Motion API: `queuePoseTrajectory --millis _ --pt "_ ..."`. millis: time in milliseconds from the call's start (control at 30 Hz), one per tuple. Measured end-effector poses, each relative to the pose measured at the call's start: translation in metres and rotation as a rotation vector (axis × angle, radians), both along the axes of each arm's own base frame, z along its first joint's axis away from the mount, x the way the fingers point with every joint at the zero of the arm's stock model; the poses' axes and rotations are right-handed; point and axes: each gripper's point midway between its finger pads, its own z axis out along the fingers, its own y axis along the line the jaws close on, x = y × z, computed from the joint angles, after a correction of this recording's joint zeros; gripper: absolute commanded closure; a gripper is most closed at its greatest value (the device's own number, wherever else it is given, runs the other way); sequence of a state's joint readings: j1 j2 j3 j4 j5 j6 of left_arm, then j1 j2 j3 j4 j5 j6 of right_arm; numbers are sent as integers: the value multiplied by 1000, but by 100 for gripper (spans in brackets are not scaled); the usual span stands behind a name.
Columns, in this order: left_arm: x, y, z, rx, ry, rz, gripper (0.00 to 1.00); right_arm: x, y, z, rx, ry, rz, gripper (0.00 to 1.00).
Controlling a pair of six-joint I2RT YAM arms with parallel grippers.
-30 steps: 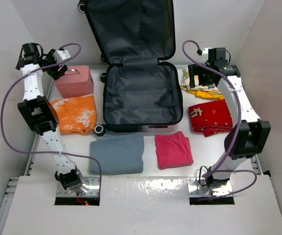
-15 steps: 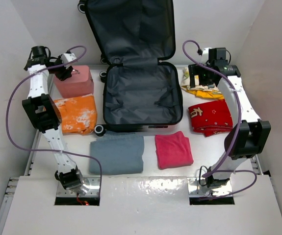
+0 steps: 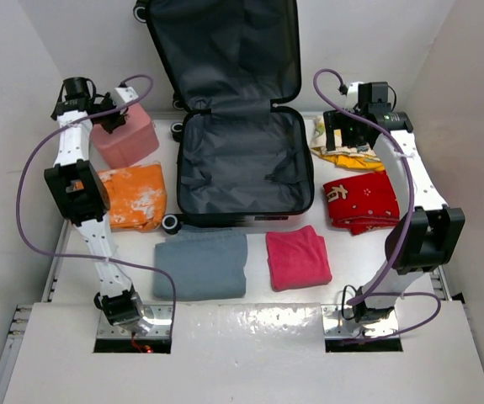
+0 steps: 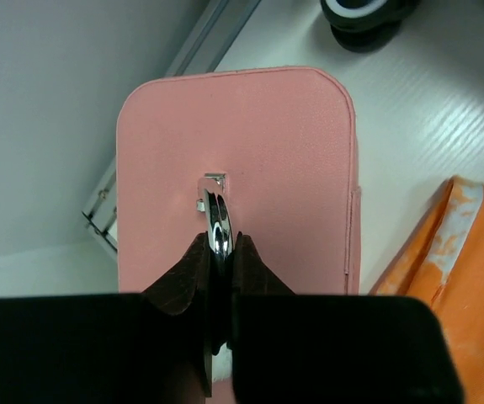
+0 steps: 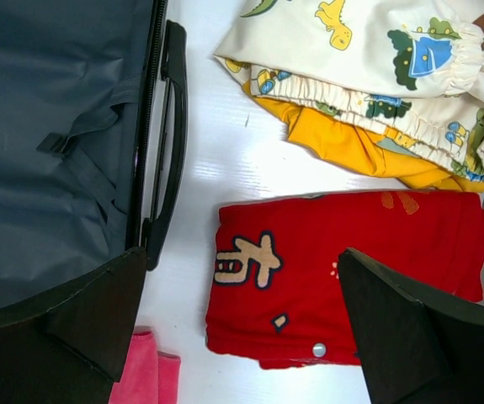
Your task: Pack the luggage
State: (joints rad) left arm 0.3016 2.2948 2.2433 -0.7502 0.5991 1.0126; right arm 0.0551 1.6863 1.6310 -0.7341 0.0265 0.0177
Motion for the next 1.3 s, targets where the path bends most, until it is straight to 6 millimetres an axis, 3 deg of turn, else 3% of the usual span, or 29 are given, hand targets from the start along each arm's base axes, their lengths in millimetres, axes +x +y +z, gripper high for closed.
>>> queuePoseTrajectory --millis 133,200,300,367,467,567,633,700,767,867,1100,1300 --pt "-1 5 12 -77 -4 71 100 0 0 0 0 0 0 6" --pt "-4 6 28 -111 -23 87 100 0 0 0 1 0 1 6" --pt "-16 -1 72 -136 -78 101 100 0 0 0 1 0 0 6" --pt "-29 -11 116 -155 -139 108 100 0 0 0 1 0 1 6" --pt "-54 -42 194 -226 -257 93 100 0 0 0 1 0 1 6" --pt "-85 -88 263 -348 -351 51 100 -1 0 1 1 -1 1 6" --pt "-109 -122 294 -448 -384 6 100 -2 0 1 3 -2 1 6" --pt "-131 -159 312 -584 -367 -35 100 -4 2 3 12 -5 1 6" --pt "-147 -188 316 -719 -315 -67 100 -5 4 5 28 -9 4 6" --pt "-150 -217 305 -944 -168 -62 100 -6 8 8 48 -14 6 6" --pt "-112 -254 237 -1471 241 27 100 -8 13 6 84 -3 8 6" --pt "-90 -327 195 -1667 497 28 100 -13 11 -1 114 21 -5 6"
